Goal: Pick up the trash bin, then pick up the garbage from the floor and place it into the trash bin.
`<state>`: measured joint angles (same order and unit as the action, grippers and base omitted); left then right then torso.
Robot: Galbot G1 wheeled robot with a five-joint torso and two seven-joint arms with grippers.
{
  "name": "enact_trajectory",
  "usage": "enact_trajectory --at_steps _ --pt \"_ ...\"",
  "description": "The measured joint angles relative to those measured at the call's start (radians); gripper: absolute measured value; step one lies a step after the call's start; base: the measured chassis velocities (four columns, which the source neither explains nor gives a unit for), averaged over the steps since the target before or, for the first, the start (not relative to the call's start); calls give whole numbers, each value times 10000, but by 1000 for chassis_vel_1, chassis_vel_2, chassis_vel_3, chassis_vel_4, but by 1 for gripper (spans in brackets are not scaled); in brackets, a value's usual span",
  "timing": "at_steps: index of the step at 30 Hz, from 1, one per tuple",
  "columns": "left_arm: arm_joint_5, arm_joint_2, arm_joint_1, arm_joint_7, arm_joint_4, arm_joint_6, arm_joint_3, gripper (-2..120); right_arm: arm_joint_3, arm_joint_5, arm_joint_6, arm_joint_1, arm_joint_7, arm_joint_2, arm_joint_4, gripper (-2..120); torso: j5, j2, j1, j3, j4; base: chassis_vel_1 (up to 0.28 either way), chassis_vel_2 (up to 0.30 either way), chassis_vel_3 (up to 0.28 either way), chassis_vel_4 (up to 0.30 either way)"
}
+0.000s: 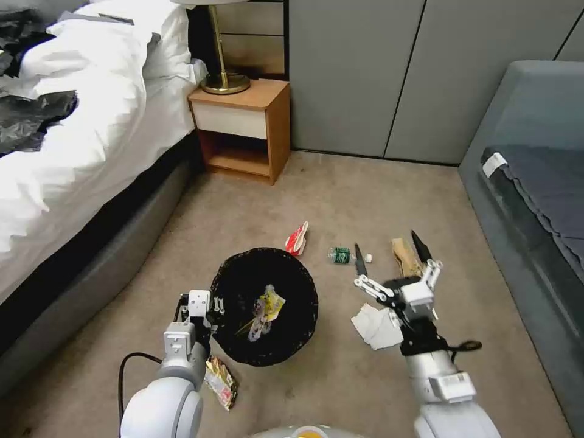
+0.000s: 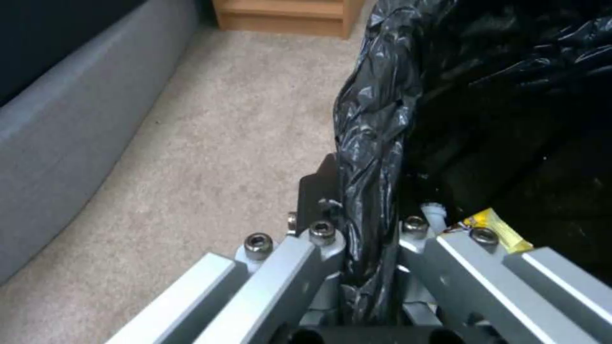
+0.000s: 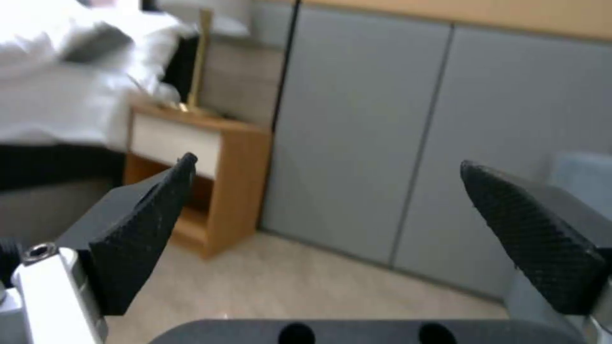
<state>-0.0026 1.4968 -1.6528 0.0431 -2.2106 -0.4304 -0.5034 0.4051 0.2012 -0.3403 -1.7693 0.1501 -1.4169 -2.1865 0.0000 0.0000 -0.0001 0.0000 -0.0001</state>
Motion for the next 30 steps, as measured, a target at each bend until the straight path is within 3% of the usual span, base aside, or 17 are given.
enact_trajectory --at_steps 10,19,22,26,30 --pt "-21 -12 -5 1 -53 50 4 0 588 -453 -154 -274 32 -143 459 100 0 0 1 0 1 0 0 0 0" --pt "-7 -44 -85 -5 -109 191 -26 0 962 -2471 2094 1035 82 264 1484 100 1 0 0 0 1 0 0 0 0" --pt "-4 -57 -122 -18 -159 204 -54 0 1051 -3281 3579 1934 -8 527 2285 100 1 0 1 0 2 0 0 0 0" --pt "15 -54 -140 -19 -196 204 -17 0 1000 -3780 4468 2626 -170 681 3214 100 0 0 1 0 2 0 0 0 0" --pt "20 -69 -159 -20 -208 204 -14 0 854 -3819 4736 3066 -406 724 4166 100 2 0 1 1 0 0 0 0 0"
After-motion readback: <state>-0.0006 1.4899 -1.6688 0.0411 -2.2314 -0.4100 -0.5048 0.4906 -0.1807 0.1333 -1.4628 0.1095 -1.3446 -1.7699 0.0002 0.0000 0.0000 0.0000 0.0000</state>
